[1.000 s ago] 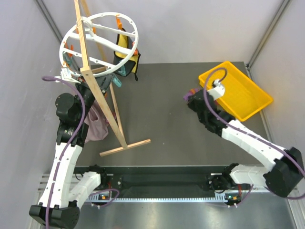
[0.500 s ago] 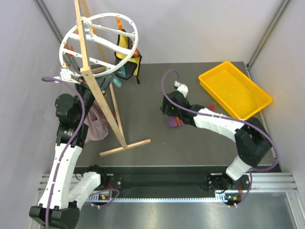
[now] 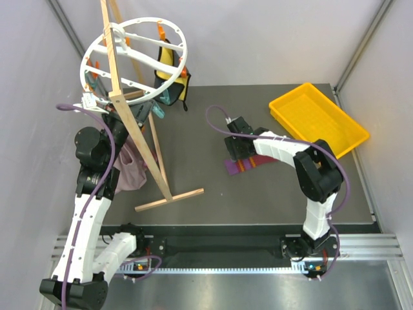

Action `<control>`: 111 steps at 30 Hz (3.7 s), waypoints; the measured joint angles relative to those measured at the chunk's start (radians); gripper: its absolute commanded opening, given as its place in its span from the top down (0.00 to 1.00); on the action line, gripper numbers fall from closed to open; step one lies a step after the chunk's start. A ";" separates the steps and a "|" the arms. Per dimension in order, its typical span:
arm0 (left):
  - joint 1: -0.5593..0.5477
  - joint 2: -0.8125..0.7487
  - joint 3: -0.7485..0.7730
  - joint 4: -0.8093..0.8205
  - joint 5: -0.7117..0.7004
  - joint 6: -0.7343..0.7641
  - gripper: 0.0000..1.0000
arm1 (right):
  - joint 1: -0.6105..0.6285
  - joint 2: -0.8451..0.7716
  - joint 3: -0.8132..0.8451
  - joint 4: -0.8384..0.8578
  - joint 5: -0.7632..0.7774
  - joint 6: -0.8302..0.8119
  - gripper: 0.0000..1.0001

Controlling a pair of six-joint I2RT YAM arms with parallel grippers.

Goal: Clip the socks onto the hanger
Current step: Pick up the sock at the center of the board, then clamp the sock onto the hanger.

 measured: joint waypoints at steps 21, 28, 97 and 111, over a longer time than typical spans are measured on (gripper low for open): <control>0.000 0.000 0.000 -0.002 0.000 0.000 1.00 | -0.040 0.036 -0.016 0.014 -0.169 -0.019 0.81; 0.000 0.000 0.000 -0.005 0.000 0.000 1.00 | -0.050 -0.016 -0.048 0.023 -0.170 -0.005 1.00; 0.000 0.000 -0.028 0.040 0.020 -0.110 1.00 | 0.210 -0.382 -0.188 1.228 -0.544 0.454 1.00; 0.000 0.000 -0.028 0.040 0.021 -0.112 1.00 | 0.216 -0.358 -0.145 1.237 -0.547 0.478 1.00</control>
